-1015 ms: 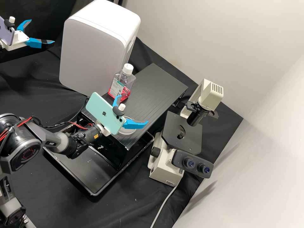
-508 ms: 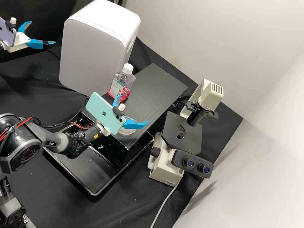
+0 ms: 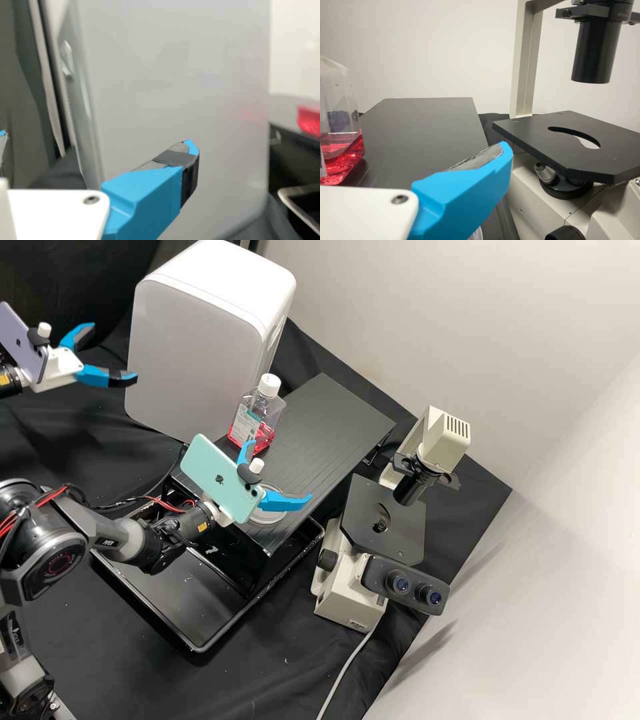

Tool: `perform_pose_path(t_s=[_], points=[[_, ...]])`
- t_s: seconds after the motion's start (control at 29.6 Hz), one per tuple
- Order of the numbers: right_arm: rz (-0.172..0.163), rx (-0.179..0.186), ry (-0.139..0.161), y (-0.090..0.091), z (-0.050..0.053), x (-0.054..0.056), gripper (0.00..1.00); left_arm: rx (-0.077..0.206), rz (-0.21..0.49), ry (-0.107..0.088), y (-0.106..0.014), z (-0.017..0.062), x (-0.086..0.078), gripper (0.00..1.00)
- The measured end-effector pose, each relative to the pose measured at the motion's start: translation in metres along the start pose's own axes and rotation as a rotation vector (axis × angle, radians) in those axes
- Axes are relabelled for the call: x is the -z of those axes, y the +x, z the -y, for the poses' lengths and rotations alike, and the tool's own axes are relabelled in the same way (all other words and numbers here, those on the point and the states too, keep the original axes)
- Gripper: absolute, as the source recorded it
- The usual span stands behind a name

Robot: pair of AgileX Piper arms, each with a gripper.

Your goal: Place the lid on the petri dish

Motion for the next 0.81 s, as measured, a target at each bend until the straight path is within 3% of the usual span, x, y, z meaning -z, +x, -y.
perform_pose_path(t_s=[0.14, 0.34, 0.51, 0.61, 0.81], points=[[0.000, 0.000, 0.000, 0.000, 0.000, 0.000, 1.00, 0.050, 0.034, 0.007, -0.003, 0.0148, -0.012, 1.00], [0.000, 0.000, 0.000, 0.000, 0.000, 0.000, 1.00, 0.114, 0.091, -0.011, -0.011, 0.0327, -0.028, 1.00], [0.000, 0.000, 0.000, 0.000, 0.000, 0.000, 1.00, 0.153, 0.124, -0.037, -0.021, 0.0399, -0.034, 1.00], [0.000, 0.000, 0.000, 0.000, 0.000, 0.000, 1.00, 0.172, 0.141, -0.036, -0.026, 0.0431, -0.036, 1.00], [0.000, 0.000, 0.000, 0.000, 0.000, 0.000, 1.00, 0.213, 0.165, -0.064, -0.038, 0.0498, -0.040, 1.00]])
